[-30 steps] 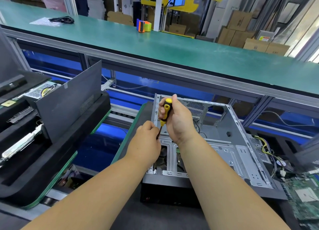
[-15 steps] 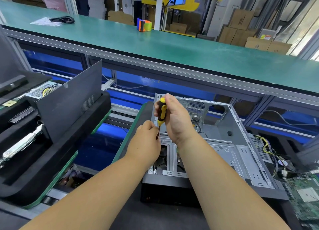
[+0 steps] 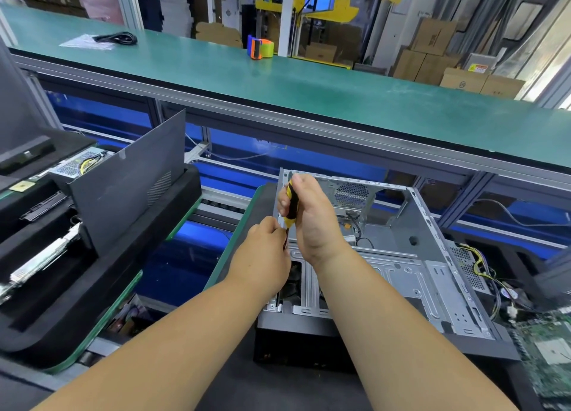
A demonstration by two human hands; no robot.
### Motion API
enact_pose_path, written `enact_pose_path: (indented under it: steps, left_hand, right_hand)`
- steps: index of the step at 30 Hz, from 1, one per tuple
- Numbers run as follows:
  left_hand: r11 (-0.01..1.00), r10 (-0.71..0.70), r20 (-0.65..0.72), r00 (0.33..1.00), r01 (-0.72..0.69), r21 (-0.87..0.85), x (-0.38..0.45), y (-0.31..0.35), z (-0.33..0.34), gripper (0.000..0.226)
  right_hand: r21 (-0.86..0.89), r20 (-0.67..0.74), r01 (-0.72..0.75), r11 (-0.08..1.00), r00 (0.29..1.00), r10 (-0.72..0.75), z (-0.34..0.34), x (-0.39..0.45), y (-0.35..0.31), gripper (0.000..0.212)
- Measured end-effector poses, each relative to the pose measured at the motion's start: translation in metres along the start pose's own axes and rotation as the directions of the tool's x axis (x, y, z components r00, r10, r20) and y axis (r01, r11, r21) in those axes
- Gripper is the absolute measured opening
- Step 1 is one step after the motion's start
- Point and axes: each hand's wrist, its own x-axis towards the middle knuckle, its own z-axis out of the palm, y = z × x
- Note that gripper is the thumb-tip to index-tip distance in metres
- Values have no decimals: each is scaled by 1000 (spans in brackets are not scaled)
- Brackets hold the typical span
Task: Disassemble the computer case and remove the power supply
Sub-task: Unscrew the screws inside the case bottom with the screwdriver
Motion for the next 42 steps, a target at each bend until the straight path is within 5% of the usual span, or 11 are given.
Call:
enact_pose_path:
  steps: [11,16,20,27,31,37,42]
  left_hand:
    - [976,100,-8,995,-97,195,4,1,-6,19]
    - [953,127,13,992,-126,275,7,3,-4,21]
    - [927,143,56,988,-153,342,9,7,-4,24]
    - [914,131,55,990,-142,379,11,9,-3,26]
    - [967,131,44,990,-138,216,8,1,-8,30]
    - [988,41,111,993,-24,-153,-11,-24,-17,46]
    - [946,-39,147,988,84,-312,-19,-29,-13,41]
  right_hand:
    - [165,13,-76,983,997,75,-20,3,-1,50]
    - [289,-36,-70,955,996,84,-21,0,5,38]
    - [198,-49,-43,979,997,54,-22,-1,3,21]
    - [35,-92,-38,999,995,41,-32,2,-7,28]
    - [-48,-86,-42,998,996,38,-34,0,-7,33]
    - [-480,-63,17,877,997,-54,-43,-9,-13,42]
    - [-676,26,125,727,989,-146,-51,-11,-27,16]
